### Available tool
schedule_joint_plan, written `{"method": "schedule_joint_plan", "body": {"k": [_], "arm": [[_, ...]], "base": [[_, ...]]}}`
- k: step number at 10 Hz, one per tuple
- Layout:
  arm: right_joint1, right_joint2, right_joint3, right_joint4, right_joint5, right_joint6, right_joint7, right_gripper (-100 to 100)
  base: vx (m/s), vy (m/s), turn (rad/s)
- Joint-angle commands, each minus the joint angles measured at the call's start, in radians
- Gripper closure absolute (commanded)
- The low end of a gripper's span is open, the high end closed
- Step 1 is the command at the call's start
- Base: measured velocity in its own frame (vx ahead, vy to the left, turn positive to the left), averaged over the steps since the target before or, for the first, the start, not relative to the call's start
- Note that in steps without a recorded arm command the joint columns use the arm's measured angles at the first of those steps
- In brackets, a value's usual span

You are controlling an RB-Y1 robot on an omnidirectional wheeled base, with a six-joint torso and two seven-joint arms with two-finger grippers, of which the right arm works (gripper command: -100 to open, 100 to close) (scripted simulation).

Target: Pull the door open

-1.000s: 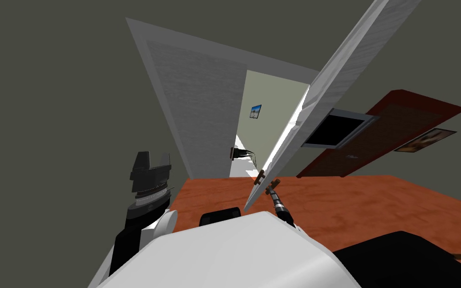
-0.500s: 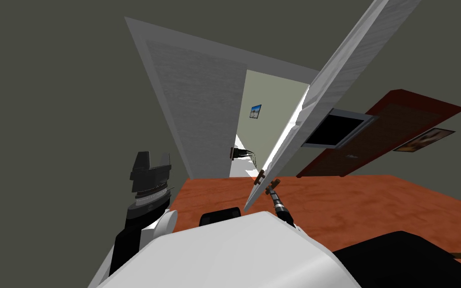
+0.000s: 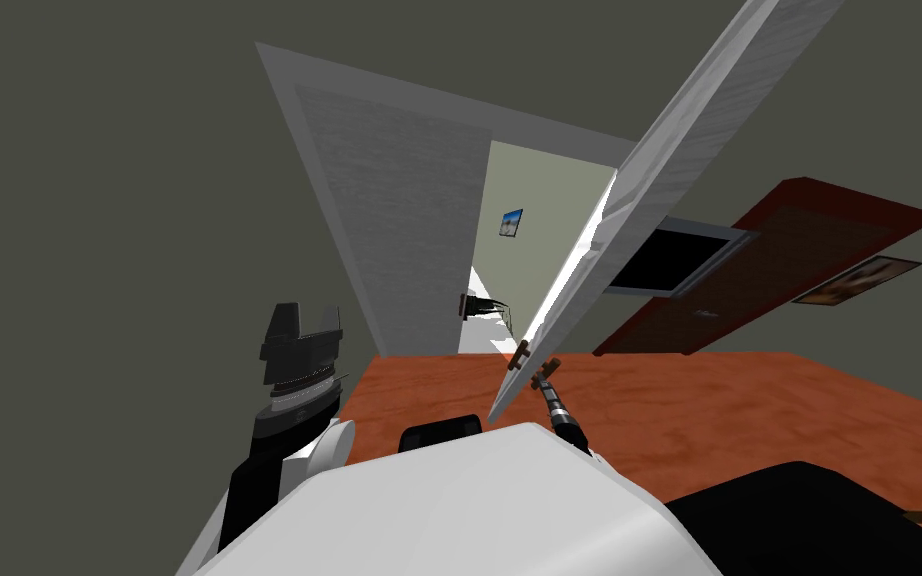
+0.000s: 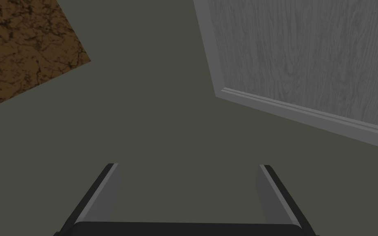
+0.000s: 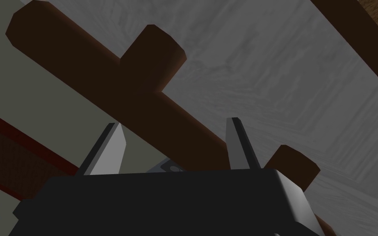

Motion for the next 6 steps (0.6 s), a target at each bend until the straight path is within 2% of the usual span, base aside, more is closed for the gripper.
{"method": "schedule_joint_plan", "body": {"k": [1,6], "arm": [[-0.017,0.004,0.002,0.01,-0.007,0.0,-0.029,100],[-0.017,0.004,0.002,0.01,-0.007,0.0,-0.029,100]], "base": [[-0.019,-0.03,-0.004],[0.001,0.003,-0.003]]}}
